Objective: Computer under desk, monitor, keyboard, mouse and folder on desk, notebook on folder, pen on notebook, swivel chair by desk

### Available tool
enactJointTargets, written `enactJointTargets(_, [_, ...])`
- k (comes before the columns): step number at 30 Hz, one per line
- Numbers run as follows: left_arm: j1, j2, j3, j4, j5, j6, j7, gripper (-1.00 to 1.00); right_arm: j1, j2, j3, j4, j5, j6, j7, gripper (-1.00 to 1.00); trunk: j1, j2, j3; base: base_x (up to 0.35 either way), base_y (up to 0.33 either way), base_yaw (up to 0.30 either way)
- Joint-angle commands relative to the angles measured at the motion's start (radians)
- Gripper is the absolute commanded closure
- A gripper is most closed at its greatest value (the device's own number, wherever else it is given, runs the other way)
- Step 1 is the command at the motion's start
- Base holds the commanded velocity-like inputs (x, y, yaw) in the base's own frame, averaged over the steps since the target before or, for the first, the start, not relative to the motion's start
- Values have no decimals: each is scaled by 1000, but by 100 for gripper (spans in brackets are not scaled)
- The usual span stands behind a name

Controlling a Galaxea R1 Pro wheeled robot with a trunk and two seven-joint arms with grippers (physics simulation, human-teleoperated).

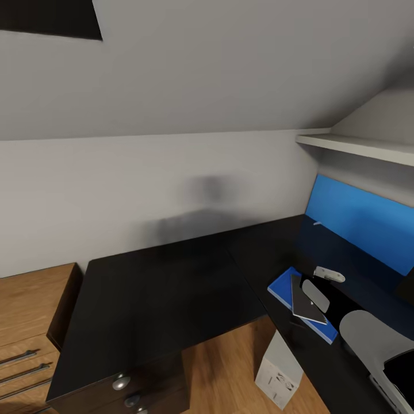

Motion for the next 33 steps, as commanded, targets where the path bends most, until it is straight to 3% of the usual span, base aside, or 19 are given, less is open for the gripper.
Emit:
enactJointTargets(1, [-1,1,-9,-2,11,-5,5,-100,-1,-1,8,-3,-5,6,-6,100,4,-8,-5,0,0,0])
enactJointTargets(18, [-1,1,-7,-2,11,-4,5,-100,-1,-1,8,-5,-5,6,-6,100,8,-15,-8,0,0,0])
enactJointTargets(19, [-1,1,-7,-2,11,-4,5,-100,-1,-1,8,-5,-5,6,-6,-100,8,-15,-8,0,0,0])
enactJointTargets(33, [-1,1,-8,-2,11,-4,5,-100,-1,-2,8,-7,-3,5,-6,-100,8,-15,-8,0,0,0])
